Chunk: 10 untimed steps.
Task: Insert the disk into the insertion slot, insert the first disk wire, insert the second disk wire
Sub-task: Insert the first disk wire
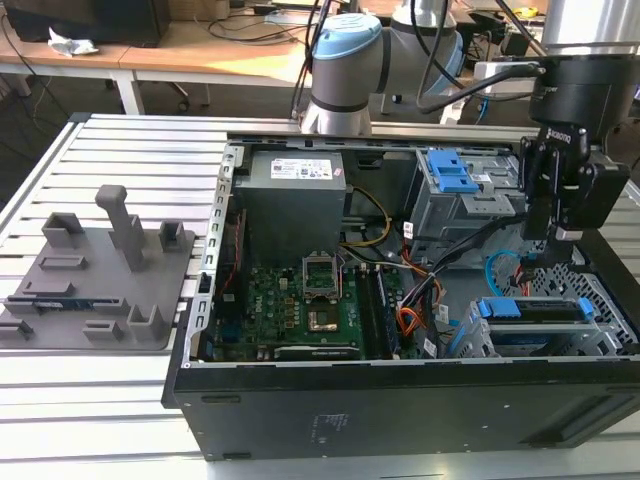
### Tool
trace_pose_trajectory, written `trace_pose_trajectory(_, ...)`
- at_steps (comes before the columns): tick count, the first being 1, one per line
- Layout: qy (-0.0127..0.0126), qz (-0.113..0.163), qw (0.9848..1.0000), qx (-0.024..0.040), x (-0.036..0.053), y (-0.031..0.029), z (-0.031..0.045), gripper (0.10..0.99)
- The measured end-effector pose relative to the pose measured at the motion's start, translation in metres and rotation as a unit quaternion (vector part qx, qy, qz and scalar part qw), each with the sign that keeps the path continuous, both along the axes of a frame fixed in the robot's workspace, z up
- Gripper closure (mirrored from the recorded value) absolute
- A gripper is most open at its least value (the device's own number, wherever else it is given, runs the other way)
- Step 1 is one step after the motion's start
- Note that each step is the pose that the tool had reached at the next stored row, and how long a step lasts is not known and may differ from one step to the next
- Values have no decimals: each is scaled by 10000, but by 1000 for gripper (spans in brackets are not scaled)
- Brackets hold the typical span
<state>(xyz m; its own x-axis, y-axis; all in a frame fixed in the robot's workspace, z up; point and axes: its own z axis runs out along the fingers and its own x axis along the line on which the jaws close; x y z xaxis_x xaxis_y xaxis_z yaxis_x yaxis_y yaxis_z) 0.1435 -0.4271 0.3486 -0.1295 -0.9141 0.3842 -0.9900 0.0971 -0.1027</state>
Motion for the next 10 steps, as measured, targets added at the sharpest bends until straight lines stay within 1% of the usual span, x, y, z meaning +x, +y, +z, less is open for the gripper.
trace_pose_trajectory(1, 0, 0, 10000, -20, 0, -1, -20, 525)
trace_pose_trajectory(4, 0, 0, 10000, -57, 0, 0, -35, 541)
trace_pose_trajectory(5, 0, 0, 10000, -77, 0, 0, -39, 608)
trace_pose_trajectory(6, 0, 0, 9999, -105, 0, 0, -43, 608)
trace_pose_trajectory(7, 0, 0, 9999, -137, 0, 2, -46, 678)
trace_pose_trajectory(10, 0, 0, 9998, -213, 0, 15, -53, 678)
